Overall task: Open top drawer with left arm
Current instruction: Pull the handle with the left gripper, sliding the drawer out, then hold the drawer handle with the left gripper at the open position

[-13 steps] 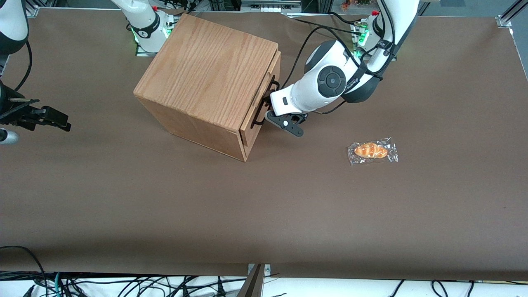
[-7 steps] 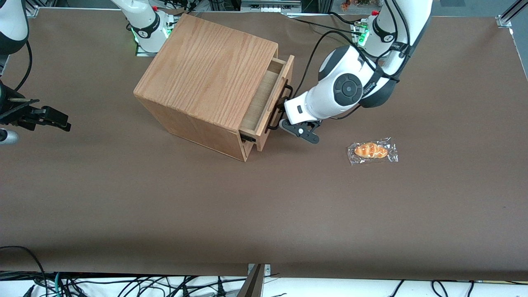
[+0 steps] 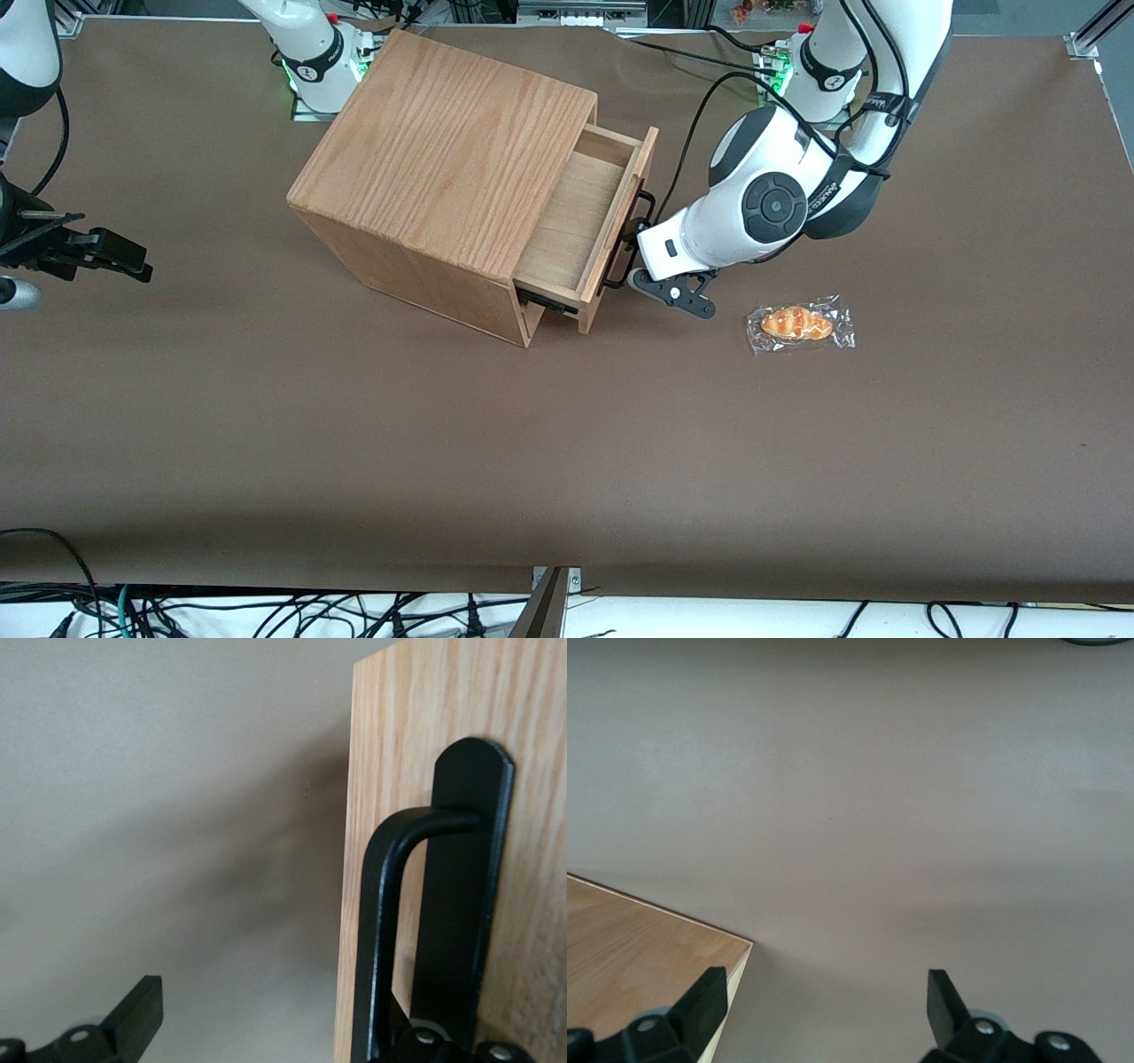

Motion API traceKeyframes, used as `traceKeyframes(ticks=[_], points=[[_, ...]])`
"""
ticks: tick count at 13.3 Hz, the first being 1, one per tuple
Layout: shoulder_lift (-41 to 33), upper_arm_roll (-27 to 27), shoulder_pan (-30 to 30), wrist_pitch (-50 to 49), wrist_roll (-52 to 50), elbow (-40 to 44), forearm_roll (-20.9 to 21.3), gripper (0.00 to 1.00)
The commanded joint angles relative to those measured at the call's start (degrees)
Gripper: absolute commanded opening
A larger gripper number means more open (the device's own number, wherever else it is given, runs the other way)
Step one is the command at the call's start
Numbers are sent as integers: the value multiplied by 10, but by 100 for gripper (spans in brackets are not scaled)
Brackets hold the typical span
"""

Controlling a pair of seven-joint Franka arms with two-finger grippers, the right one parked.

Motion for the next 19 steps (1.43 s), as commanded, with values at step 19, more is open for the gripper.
traceKeyframes(ticks=[19], points=[[-24,34,23,-68,2,-4,103,100]])
